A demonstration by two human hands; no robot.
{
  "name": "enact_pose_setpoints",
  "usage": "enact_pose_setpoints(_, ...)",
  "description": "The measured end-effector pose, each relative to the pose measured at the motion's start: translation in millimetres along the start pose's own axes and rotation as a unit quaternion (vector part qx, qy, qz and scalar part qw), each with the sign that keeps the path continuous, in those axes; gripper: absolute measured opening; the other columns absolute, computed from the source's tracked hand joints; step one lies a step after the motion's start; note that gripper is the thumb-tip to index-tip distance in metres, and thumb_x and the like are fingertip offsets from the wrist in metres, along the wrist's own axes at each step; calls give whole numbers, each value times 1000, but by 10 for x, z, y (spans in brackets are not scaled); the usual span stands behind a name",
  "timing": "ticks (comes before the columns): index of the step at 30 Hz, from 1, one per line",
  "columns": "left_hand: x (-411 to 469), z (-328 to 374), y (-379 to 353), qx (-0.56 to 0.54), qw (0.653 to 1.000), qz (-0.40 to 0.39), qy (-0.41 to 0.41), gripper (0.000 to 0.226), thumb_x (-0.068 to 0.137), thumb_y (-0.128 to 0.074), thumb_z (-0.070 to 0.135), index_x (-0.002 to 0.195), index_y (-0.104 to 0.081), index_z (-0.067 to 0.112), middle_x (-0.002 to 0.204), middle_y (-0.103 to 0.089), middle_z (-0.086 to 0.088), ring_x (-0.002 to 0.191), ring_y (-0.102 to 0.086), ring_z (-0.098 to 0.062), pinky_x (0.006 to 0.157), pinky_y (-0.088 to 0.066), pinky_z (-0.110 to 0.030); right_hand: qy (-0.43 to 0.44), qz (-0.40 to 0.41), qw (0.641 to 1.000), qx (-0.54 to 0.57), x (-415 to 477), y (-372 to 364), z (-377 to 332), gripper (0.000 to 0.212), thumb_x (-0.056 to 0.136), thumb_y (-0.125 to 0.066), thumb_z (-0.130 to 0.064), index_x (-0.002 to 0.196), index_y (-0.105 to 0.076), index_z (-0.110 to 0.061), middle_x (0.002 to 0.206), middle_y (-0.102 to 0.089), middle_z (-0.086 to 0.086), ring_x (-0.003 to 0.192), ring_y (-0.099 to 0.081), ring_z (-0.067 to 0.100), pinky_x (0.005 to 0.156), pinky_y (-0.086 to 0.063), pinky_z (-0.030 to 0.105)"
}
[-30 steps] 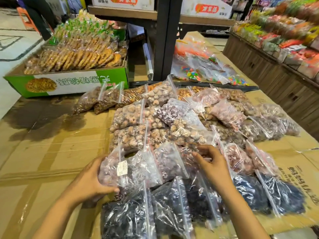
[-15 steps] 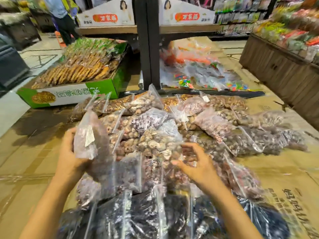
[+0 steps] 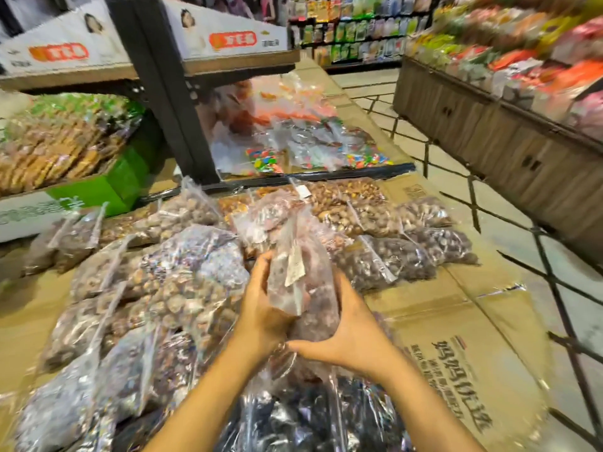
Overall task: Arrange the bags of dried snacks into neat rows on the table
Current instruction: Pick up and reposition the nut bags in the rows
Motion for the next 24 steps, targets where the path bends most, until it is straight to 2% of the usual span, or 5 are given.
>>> enact_pose_setpoints(5, 381, -307, -60, 171, 964, -191, 66, 97, 38, -79, 72, 120, -45, 32, 127, -55, 20, 120, -49, 6, 99, -39, -18, -33, 110, 993, 22, -21, 536, 529, 73, 52, -89, -20, 109, -49, -43, 105, -67, -12, 94, -65, -2, 77, -55, 21)
enact_pose_setpoints(8, 760, -557, 120, 167, 967, -154, 115, 111, 34, -70, 85, 124, -44, 25, 132, -51, 4, 111, -56, 2, 95, -43, -20, -51, 133, 990, 19, -2, 891, 886, 76, 57, -89, -10, 116, -49, -35, 105, -66, -15, 93, -63, -9, 76, -52, 12)
enact_pose_setpoints(13, 1450, -976, 377, 185, 940, 58, 282, 68, 75, -67, 59, 121, -56, 11, 97, -66, -8, 84, -61, -19, 80, -46, -36, -99, 20, 989, -110, 18, 1289, 1382, 81, 54, -84, -31, 121, -40, -38, 115, -55, -18, 105, -55, -1, 92, -48, 26)
enact_pose_setpoints(17, 1710, -1170, 194, 151, 882, 72, 441, 56, 87, -55, 54, 123, -51, 11, 115, -59, -9, 103, -60, -24, 79, -50, -35, -99, -87, 946, -295, 5, 1278, 1655, 97, 51, -64, -78, 132, -36, -33, 129, -46, -9, 123, -40, 12, 103, -37, 33)
enact_pose_setpoints(24, 1776, -1390, -149, 67, 867, 139, 474, 52, 85, -63, 47, 115, -57, 6, 121, -54, -16, 88, -59, -25, 75, -51, -39, -82, -51, 959, -265, -45, 1222, 1690, 109, 52, -74, -72, 141, -28, -29, 134, -32, -18, 123, -14, -5, 109, -16, 19)
Point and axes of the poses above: each hand's wrist, its own x-axis towards the middle knuckle, its own y-axis out of the back of the hand, z = x × y, the point moved 1 cm from there along x, towards the middle knuckle
